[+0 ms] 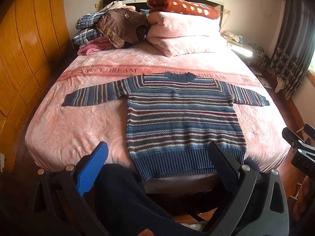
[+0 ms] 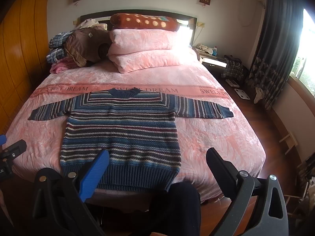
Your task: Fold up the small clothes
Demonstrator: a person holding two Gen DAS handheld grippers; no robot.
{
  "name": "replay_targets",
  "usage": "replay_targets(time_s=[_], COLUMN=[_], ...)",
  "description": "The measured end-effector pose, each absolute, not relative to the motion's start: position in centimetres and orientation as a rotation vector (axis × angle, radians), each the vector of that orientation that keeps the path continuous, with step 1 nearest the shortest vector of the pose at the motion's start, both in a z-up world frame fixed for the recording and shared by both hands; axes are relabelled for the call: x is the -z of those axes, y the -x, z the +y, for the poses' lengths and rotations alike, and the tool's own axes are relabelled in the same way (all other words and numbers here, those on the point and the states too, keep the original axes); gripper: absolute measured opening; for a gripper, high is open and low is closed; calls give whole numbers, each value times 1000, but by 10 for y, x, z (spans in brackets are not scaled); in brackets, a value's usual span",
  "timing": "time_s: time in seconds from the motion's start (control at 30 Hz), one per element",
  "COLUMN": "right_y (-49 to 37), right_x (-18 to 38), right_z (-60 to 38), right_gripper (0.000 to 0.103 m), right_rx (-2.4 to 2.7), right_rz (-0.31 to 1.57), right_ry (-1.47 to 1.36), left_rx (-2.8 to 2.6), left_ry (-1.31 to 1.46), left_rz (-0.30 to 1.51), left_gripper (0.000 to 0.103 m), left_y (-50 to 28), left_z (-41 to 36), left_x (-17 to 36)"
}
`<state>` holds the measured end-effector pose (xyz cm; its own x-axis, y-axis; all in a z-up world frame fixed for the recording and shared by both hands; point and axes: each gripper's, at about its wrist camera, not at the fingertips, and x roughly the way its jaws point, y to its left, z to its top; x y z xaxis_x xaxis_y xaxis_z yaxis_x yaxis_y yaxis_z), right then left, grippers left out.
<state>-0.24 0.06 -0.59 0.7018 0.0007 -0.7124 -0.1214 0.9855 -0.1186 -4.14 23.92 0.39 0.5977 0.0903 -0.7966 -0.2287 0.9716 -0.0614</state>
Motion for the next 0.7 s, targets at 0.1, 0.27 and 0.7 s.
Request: replay_targets(time_s=[0.1,0.27,0.7], right_y=[1,1,1], right_x=[5,4,6], right_z=[1,1,0], right_gripper=[99,99,99], right_rx=[-68,-67,-68], right_rz=[792,793,794], right_ry=[162,162,162], left_rx=[-185,-185,-185], left_ry=[162,162,161], left_rz=[915,915,916], left_gripper=[100,100,100], left_y=[41,41,41], left_z=[239,239,238], left_x=[-5,-5,-5])
